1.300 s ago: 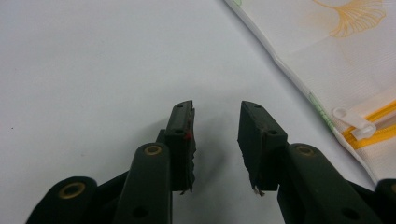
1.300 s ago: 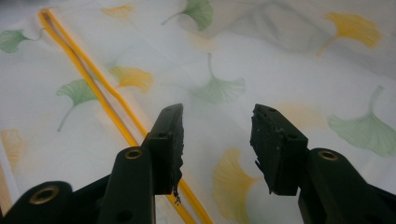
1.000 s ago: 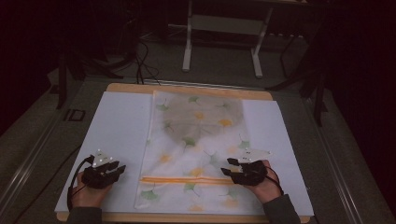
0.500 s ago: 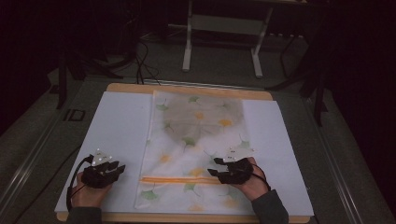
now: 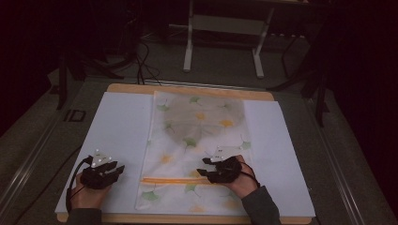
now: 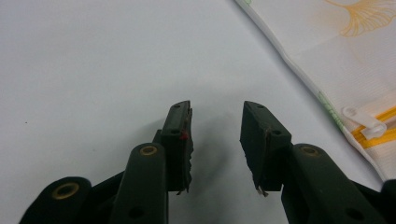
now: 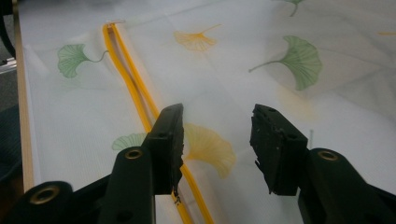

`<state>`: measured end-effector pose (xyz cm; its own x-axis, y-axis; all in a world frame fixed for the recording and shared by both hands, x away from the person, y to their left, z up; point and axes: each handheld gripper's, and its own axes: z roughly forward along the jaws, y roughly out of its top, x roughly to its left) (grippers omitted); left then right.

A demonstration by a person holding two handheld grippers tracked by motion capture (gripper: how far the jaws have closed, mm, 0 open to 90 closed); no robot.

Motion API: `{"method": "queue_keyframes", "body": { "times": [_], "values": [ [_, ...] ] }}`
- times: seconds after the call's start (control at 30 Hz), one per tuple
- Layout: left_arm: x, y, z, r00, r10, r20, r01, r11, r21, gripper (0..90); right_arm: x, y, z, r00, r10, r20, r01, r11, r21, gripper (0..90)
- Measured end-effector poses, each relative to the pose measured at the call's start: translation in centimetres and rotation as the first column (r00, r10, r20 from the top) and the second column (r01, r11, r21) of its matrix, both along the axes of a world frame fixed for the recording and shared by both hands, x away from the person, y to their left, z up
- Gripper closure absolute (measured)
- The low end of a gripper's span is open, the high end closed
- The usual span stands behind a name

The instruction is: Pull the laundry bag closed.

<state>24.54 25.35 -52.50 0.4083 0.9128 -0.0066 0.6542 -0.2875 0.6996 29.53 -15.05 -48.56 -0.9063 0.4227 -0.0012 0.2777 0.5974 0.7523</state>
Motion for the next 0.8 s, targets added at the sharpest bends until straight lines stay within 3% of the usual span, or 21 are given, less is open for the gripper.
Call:
{"method": "queue_keyframes", "body": {
  "times": [0.1,0.3,0.47,0.8],
  "values": [
    [0.0,-0.1,0.0,1.0000,0.000,-0.002,0.000,1.0000,0.002,63.5,-0.1,0.5,0.0,0.9998,0.018,0.005,-0.018,0.9998,0.012,62.3],
    [0.0,-0.2,0.2,1.0000,-0.002,0.001,0.002,1.0000,-0.004,62.5,-0.3,1.6,0.0,0.9990,0.044,0.013,-0.044,0.9989,0.016,64.1],
    [0.0,-0.2,0.2,0.9997,0.020,0.012,-0.020,0.9996,0.019,59.1,-0.3,2.6,-0.1,0.9976,0.069,0.005,-0.069,0.9976,0.013,64.2],
    [-0.1,-0.2,0.3,0.9996,0.015,0.022,-0.016,0.9998,0.015,58.3,-0.8,5.4,-0.4,0.9862,0.166,0.002,-0.166,0.9862,0.001,68.0]
  ]
}}
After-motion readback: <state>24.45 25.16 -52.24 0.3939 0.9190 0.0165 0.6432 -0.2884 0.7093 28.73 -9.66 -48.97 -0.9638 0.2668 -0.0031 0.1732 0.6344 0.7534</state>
